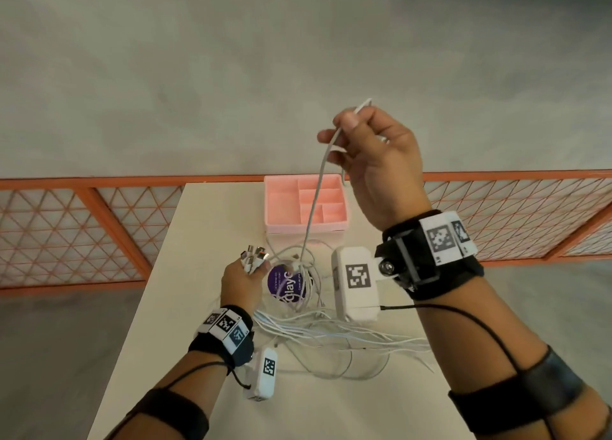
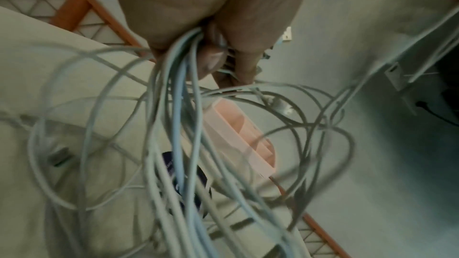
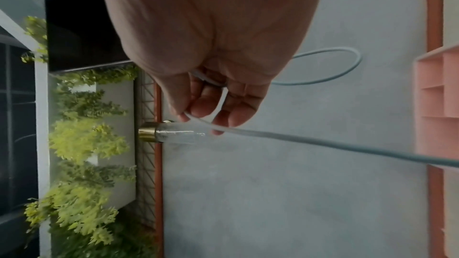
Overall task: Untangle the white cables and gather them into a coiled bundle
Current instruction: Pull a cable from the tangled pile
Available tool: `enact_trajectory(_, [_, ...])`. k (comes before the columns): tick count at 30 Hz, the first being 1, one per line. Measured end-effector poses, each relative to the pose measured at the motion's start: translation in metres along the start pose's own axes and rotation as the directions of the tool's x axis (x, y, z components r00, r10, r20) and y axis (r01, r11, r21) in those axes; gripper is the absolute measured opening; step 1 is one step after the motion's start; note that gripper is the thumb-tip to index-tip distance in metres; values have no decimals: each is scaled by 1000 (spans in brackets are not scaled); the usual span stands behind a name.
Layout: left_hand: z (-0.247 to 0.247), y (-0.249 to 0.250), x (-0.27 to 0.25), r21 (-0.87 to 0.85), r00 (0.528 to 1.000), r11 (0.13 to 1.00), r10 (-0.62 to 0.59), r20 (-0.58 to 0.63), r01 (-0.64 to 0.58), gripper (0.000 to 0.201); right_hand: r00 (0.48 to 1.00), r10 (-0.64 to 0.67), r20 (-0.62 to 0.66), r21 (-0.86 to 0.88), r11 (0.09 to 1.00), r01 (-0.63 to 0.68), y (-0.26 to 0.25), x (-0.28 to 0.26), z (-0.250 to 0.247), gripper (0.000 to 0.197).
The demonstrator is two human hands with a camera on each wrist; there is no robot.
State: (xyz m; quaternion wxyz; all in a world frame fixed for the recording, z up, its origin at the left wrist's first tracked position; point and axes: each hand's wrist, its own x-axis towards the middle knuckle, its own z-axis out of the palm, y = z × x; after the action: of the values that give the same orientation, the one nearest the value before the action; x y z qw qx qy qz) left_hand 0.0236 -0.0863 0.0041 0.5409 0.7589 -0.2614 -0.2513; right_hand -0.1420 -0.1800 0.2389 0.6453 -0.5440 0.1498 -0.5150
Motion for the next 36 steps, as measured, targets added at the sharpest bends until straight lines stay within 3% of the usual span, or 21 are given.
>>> enact_trajectory(3, [1, 0, 7, -8, 998, 999, -49, -42, 49, 15, 999, -12, -38, -102, 995, 8, 1, 2, -8, 12])
enact_trajectory(7, [5, 24, -2, -134, 996, 988, 64, -58, -72, 2, 992, 117, -42, -413, 902, -124, 30, -7, -25, 21])
enact_trajectory(9, [7, 41, -9, -228, 991, 965, 123, -53, -132, 6, 978, 203, -41, -484, 852, -198, 48, -15, -32, 23])
enact_trajectory(12, [11, 63, -22, -335, 979, 930, 189, 73, -154, 19, 950, 311, -36, -500, 817, -286, 69, -26, -36, 17])
enact_trajectory(15, [14, 68, -31, -374, 952, 918, 226, 209, -136, 12, 932, 361, -40, -438, 832, -341, 77, -31, -31, 14])
enact_trajectory(19, [16, 53, -35, -314, 951, 941, 205, 232, -127, 17, 959, 282, -25, -353, 895, -272, 63, -20, -19, 17])
enact_trajectory(24, [9, 29, -28, -226, 961, 966, 172, 216, -122, 9, 995, 77, -68, -118, 989, -84, 18, 4, 1, 11])
enact_trajectory(29, [6, 21, -22, -183, 974, 981, 106, 199, -69, 9, 993, -36, -110, 88, 995, 46, -24, 22, 9, 14])
enact_trajectory(32, [8, 22, -18, -165, 977, 984, 99, 188, -68, 4, 990, -56, -131, 102, 992, 70, -28, 25, 7, 12])
enact_trajectory(36, [4, 41, -20, -286, 989, 958, 53, 137, -11, 20, 980, -72, -186, -44, 997, 65, -13, 24, -15, 13])
